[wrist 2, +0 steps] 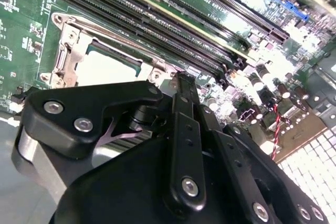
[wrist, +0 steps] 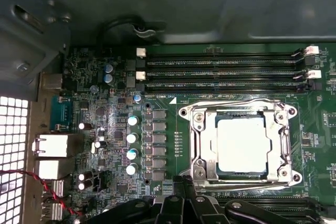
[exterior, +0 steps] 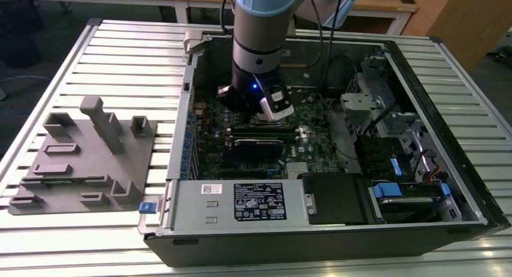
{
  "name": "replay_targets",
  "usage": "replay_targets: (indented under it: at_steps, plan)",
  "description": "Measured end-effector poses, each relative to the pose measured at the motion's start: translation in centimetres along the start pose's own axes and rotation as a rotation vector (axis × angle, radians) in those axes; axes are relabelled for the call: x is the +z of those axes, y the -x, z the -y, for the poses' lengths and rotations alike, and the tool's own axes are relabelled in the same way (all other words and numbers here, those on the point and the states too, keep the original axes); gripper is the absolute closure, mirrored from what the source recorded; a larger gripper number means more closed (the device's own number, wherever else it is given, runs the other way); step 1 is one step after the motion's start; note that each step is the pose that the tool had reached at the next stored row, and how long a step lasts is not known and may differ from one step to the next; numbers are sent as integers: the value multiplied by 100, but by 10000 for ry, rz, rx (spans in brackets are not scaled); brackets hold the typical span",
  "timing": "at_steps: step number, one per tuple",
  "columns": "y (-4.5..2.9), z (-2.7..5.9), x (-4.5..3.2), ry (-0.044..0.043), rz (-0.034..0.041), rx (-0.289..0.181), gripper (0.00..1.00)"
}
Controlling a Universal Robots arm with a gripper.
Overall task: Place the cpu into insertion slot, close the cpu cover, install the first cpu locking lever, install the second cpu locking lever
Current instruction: 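Install the second cpu locking lever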
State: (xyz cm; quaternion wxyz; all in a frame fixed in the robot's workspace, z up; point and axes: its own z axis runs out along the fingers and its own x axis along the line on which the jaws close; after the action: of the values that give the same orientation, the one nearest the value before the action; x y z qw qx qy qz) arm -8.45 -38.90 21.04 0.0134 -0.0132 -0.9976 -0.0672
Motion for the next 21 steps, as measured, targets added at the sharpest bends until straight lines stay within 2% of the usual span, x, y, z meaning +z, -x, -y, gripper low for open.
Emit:
replay_targets:
  at_steps: [5, 10, 17, 19, 21]
  plan:
    - [49, -16, 1, -5, -2, 1, 89]
    - [171, -61, 8, -22, -1, 3, 89]
    - [384, -109, 15, -49, 1, 7, 89]
    - [415, -119, 17, -60, 0, 10, 89]
    - [416, -138, 20, -81, 1, 13, 89]
